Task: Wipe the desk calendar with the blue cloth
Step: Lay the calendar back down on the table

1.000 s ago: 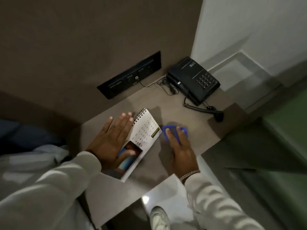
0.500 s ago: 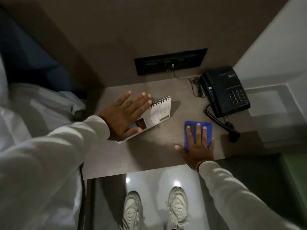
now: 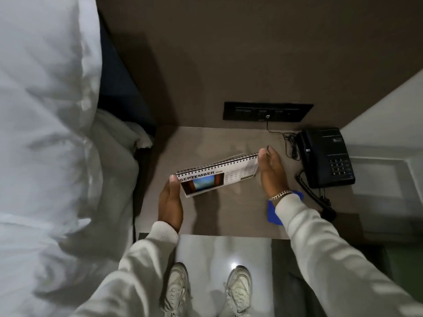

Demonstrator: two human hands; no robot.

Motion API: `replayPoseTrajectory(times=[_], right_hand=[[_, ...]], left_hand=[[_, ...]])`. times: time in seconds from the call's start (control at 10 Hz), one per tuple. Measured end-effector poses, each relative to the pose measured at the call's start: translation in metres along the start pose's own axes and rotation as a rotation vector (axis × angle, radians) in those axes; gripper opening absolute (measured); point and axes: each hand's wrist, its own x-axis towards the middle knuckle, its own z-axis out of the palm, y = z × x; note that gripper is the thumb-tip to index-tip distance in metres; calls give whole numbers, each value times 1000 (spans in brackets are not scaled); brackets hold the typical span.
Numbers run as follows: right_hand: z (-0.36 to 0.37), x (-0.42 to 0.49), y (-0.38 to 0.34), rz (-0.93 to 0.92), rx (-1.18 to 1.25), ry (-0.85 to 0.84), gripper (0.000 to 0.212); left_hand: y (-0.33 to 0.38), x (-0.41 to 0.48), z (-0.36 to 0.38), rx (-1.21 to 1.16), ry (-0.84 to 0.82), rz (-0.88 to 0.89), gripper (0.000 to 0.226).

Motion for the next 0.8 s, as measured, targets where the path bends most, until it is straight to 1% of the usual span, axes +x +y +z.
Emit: replayPoseTrajectory(times=[0.1, 0.2, 0.3, 0.4, 0.5, 0.6, 0.7, 0.8], right_hand=[[7, -2, -2, -44, -30, -21, 50], [7, -3, -6, -27, 54, 11, 63], [17, 13, -22, -31, 192, 63, 70], [33, 36, -39, -41, 281, 72, 82], [48, 54, -47, -42, 303, 68, 80], [58, 62, -45, -26, 339, 86, 72], [62, 63, -42, -4, 340, 63, 69], [55, 49, -57, -34, 323, 113, 72]], left_hand=[[1, 7, 4, -169, -88, 5, 38], [13, 24, 4, -160, -134, 36, 41], [42, 55, 6, -146, -156, 60, 45], [62, 92, 12, -143, -151, 66, 45], [71, 113, 14, -88, -146, 34, 62], [69, 126, 13, -50, -163, 24, 96], [71, 131, 12, -24, -191, 39, 77], [78, 132, 6, 72, -183, 53, 46]])
